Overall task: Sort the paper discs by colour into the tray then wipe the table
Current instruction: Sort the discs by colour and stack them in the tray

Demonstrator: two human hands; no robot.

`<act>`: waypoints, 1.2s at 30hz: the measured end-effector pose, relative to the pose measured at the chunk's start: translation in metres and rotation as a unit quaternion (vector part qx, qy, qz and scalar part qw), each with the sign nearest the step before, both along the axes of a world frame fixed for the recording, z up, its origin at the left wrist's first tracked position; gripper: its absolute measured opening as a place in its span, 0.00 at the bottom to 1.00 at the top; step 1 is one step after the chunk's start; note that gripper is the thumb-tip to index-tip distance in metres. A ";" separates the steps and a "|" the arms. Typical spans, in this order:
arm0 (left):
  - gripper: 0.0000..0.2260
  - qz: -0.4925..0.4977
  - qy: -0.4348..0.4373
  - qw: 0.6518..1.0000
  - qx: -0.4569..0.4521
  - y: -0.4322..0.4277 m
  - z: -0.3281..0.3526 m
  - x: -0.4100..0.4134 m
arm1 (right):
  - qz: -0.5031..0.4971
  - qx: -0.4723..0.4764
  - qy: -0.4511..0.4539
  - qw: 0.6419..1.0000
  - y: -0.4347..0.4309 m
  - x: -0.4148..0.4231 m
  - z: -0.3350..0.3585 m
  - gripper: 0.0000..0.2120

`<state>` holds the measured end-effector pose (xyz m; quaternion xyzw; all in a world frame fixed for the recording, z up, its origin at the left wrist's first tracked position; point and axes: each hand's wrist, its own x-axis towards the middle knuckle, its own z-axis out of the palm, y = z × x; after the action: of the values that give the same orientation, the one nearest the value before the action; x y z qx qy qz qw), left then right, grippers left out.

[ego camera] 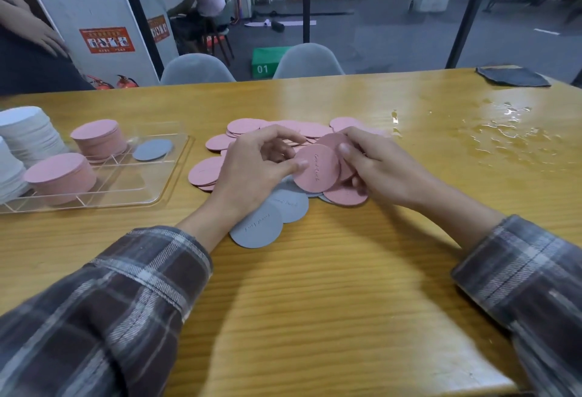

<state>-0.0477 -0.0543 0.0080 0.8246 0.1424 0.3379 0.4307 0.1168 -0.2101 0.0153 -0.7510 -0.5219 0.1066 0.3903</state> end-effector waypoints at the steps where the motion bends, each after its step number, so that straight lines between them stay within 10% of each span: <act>1: 0.11 0.009 -0.009 1.000 -0.006 -0.003 0.000 0.001 | 0.009 0.000 0.015 1.000 0.000 -0.001 0.000 0.11; 13: 0.05 0.070 0.000 0.995 0.069 -0.015 -0.003 0.014 | 0.007 0.008 -0.057 0.998 -0.003 0.002 0.002 0.05; 20: 0.23 0.080 0.173 0.967 0.169 -0.024 -0.017 0.021 | -0.059 0.003 -0.095 0.994 -0.010 0.018 0.003 0.10; 36: 0.10 -0.034 0.090 0.995 0.035 -0.008 0.000 -0.002 | -0.022 0.002 -0.067 0.997 -0.008 0.011 0.001 0.10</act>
<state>-0.0498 -0.0622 0.0083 0.8705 0.1402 0.2524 0.3985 0.1274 -0.2176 0.0163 -0.7668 -0.5307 0.0459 0.3581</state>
